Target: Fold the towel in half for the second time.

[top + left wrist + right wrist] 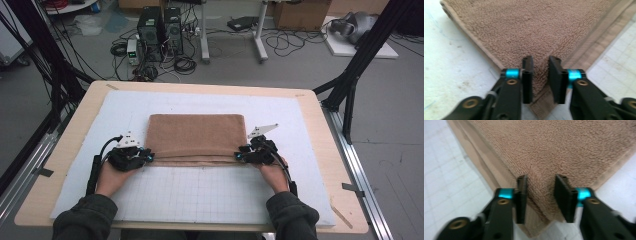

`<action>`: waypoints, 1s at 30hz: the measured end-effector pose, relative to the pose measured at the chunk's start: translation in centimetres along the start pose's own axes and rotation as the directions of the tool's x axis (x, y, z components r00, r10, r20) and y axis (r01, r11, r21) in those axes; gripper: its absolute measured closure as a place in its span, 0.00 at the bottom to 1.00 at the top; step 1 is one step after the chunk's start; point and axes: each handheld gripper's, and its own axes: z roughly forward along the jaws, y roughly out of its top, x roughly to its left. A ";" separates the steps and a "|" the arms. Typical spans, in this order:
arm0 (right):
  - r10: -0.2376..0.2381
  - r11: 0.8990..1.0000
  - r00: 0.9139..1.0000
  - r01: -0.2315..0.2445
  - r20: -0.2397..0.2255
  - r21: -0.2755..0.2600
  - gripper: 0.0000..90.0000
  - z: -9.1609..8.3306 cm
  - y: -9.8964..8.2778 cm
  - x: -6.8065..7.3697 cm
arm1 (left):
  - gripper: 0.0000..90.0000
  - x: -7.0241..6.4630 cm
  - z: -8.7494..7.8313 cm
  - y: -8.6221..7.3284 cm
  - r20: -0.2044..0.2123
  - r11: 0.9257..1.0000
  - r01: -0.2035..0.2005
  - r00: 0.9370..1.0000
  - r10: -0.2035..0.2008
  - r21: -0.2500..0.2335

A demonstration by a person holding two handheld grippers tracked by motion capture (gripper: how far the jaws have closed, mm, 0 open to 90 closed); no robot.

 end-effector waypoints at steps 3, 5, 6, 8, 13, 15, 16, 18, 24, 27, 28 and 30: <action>-0.023 1.000 1.000 0.023 0.012 0.001 0.93 -0.2 0.3 0.2 | 0.94 0.0 -0.1 0.1 -0.008 1.000 0.003 1.000 -0.003 -0.005; -0.023 1.000 1.000 0.023 0.010 -0.008 0.94 -0.5 0.4 0.3 | 0.95 0.1 -0.5 0.2 -0.011 1.000 0.013 1.000 -0.014 -0.027; -0.016 1.000 1.000 0.016 0.009 -0.018 0.94 -0.7 0.4 0.3 | 0.95 0.1 -0.8 0.3 -0.009 0.999 0.020 1.000 -0.020 -0.041; -0.007 0.999 1.000 0.007 -0.002 -0.047 0.94 -1.4 0.5 0.3 | 0.95 0.1 -1.4 0.5 -0.015 0.998 0.017 1.000 -0.018 -0.060; -0.037 0.995 0.999 0.036 -0.016 -0.090 0.94 -2.9 1.2 1.4 | 0.95 0.3 -2.8 0.8 -0.032 0.996 0.017 0.999 -0.020 -0.091; -0.057 0.994 0.998 0.055 -0.016 -0.093 0.94 -3.3 1.4 1.9 | 0.95 0.1 -3.1 0.7 -0.031 0.997 0.000 1.000 -0.002 -0.077; -0.057 0.995 0.998 0.055 -0.026 -0.086 0.94 -3.3 1.3 2.2 | 0.95 0.0 -3.2 0.5 -0.029 0.998 -0.006 1.000 0.004 -0.070; -0.076 0.995 0.997 0.074 -0.024 -0.063 0.94 -3.2 1.0 2.6 | 0.95 -0.3 -3.1 -0.2 -0.003 0.998 0.007 1.000 -0.007 -0.064; -0.013 1.000 0.998 0.013 -0.067 0.000 0.82 -1.3 -1.4 2.3 | 0.90 -1.0 -2.2 -1.8 0.026 0.998 0.053 0.998 -0.052 -0.043; 0.001 0.999 0.995 -0.006 -0.095 -0.051 0.70 -1.9 -1.2 2.2 | 0.74 -1.0 -3.2 -1.3 0.034 0.993 0.080 0.996 -0.078 -0.087; 0.005 0.997 0.994 -0.014 -0.111 -0.080 0.70 -2.3 -1.0 2.2 | 0.73 -1.0 -3.5 -1.0 0.040 0.992 0.076 0.997 -0.073 -0.098; -0.009 0.993 0.994 -0.005 -0.112 -0.121 0.70 -2.7 -0.4 2.2 | 0.73 -1.0 -3.8 -0.3 0.045 0.990 0.076 0.996 -0.071 -0.121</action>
